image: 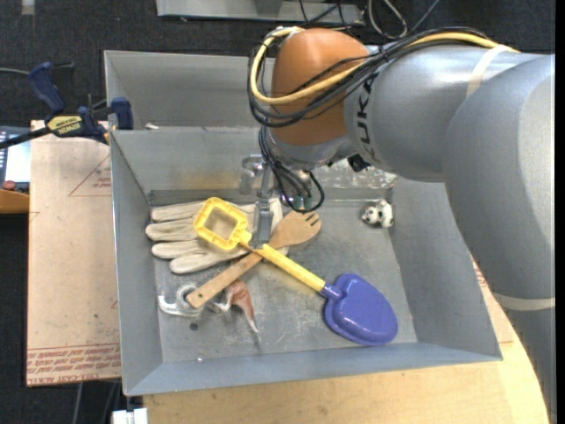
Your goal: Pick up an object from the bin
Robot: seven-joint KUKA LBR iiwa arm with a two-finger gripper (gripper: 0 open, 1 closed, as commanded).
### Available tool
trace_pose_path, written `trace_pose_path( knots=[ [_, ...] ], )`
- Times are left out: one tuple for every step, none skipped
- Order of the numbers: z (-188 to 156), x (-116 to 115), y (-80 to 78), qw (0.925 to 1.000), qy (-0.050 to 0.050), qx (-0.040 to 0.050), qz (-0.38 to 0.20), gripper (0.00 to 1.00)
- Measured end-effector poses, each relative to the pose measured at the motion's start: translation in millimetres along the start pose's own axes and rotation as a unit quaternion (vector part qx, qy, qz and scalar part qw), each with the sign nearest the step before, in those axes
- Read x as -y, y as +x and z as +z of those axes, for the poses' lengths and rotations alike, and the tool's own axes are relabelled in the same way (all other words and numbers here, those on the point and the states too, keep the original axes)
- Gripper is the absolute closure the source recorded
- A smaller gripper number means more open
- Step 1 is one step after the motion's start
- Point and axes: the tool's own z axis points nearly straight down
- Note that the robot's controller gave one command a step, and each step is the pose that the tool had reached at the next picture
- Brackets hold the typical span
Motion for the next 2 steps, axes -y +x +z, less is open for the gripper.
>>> trace_pose_path(
  knots=[
    [-5.2,0.8,-1.8,1.0000,0.000,0.0037,0.002,0.00],
    [81.1,-16.6,7.8,0.9895,-0.002,0.0034,0.144,0.00]
  ],
)
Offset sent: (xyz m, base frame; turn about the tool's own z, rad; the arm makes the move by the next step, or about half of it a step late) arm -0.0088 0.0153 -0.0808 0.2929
